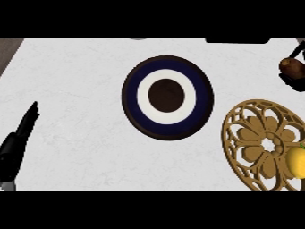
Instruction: Pick the sweet potato from the placemat and place it in the plate
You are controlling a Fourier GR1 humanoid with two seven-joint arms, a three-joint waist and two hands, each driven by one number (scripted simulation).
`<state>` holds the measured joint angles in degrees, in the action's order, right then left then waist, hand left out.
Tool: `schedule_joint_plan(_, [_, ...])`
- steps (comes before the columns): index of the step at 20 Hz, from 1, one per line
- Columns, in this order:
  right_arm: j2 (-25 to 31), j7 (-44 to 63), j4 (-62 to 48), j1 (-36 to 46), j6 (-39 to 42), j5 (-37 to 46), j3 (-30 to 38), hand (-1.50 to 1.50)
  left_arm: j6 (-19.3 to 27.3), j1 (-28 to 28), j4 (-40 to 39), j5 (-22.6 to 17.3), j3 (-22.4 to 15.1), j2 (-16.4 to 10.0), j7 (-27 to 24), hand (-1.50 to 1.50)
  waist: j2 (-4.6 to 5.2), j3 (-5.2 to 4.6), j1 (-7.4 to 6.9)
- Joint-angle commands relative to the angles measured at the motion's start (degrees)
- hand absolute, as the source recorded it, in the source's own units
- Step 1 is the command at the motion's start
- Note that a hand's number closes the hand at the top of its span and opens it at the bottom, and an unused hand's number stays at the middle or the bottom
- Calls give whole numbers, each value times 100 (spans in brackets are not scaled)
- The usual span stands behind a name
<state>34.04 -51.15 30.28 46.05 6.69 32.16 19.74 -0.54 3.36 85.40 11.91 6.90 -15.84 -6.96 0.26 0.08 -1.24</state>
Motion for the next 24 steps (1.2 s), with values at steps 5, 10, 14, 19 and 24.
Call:
schedule_joint_plan(5, [-796,636,1280,149,745,-301,-442,150,-113,-67,-75,-83,224,-101,-75,0,-56,-14,156])
schedule_joint_plan(10, [-1309,1681,2144,114,965,-430,-718,150,-147,110,-18,-54,243,-63,-115,0,-55,-12,150])
schedule_joint_plan(14, [-2057,2792,2820,93,833,-308,-1137,150,-229,390,150,-148,333,-94,-124,0,-73,-13,138])
schedule_joint_plan(19, [-2544,3566,2462,667,700,128,-1635,150,-195,104,305,20,210,-80,156,0,-27,-9,25])
schedule_joint_plan(24, [-2944,3350,2145,336,346,418,-1969,150,-309,-70,221,-103,385,-146,225,0,-15,-7,38])
